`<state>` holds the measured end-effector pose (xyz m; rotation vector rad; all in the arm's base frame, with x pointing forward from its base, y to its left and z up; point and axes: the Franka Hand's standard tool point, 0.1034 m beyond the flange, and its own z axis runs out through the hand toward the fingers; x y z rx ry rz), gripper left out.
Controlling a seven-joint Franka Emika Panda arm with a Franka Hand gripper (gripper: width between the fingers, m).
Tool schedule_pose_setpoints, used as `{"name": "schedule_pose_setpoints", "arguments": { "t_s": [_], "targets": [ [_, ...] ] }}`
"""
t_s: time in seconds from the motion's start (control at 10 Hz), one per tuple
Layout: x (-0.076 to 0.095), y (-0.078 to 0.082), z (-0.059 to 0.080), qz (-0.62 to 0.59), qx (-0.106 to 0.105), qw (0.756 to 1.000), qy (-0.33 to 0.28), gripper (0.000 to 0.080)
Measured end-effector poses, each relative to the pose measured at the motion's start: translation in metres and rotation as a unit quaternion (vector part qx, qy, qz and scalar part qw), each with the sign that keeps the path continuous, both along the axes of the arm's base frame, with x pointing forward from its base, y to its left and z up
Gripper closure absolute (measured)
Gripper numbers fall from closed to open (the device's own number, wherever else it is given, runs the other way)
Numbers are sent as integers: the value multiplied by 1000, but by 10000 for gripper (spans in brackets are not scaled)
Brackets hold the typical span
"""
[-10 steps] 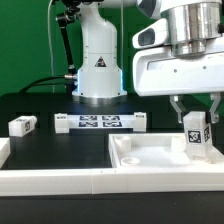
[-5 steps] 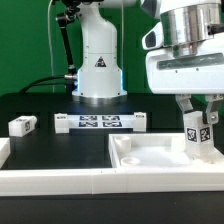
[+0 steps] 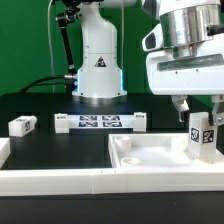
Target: Assemble square table
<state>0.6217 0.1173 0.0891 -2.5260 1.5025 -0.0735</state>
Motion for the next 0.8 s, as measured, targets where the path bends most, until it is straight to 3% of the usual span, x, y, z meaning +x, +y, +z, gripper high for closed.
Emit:
{"name": "schedule_pose_setpoints", "arguments": {
  "t_s": [0.1,0.2,0.5,0.8],
  "targets": [
    [-1,2,-1,55,-8,998,-7,183],
    [-1,0,-1,104,-15,994,-14,159],
    [-1,0,-1,210,-31,977,-30,151],
    [-1,9,-1,360,-61,930,-40,150]
  ]
}}
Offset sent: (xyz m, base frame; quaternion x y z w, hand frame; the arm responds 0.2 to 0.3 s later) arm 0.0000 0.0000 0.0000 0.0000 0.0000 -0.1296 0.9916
